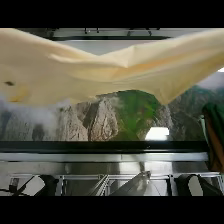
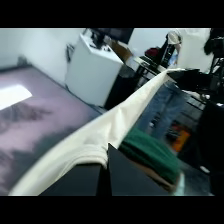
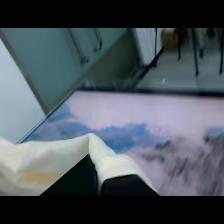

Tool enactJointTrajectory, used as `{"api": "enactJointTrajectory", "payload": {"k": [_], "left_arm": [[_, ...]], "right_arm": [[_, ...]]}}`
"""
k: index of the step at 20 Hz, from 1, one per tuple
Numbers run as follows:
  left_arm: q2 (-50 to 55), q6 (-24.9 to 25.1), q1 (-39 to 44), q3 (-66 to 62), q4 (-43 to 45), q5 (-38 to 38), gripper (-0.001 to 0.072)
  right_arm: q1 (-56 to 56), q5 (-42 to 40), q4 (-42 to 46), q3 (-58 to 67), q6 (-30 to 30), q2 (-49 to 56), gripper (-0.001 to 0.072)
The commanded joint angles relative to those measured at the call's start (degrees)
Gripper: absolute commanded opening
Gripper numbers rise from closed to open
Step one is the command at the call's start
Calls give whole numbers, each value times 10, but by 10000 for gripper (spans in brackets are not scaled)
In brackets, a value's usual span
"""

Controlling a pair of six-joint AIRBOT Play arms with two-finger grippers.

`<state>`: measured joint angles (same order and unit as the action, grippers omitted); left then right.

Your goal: Fold the shirts.

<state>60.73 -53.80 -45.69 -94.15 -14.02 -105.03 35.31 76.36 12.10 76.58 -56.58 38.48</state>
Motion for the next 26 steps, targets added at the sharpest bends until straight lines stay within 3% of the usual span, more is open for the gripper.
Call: {"api": "enactJointTrajectory", "payload": {"k": [1,3,5,9,12,16,18,23,26], "left_arm": [[-67,15,-149,-75,-140,30,23],[-41,14,-163,-89,-138,33,24],[5,0,-94,-89,-83,34,23],[134,-25,113,-88,176,32,23],[249,-38,201,-89,267,34,23],[426,-53,234,-89,335,52,23],[511,-56,226,-90,337,87,21],[678,-97,221,-213,338,131,19],[721,-97,234,-287,340,188,20]], "right_arm": [[21,-60,11,150,13,-13,19],[20,-74,29,153,13,-3,18],[10,-54,31,142,13,29,18],[-89,-51,102,40,7,111,17],[-156,-112,171,-83,5,179,17],[-203,-229,175,-184,44,322,17],[-216,-273,140,-184,79,408,17],[-209,-293,-99,-147,240,579,17],[-209,-278,-154,-88,266,641,17]]}}
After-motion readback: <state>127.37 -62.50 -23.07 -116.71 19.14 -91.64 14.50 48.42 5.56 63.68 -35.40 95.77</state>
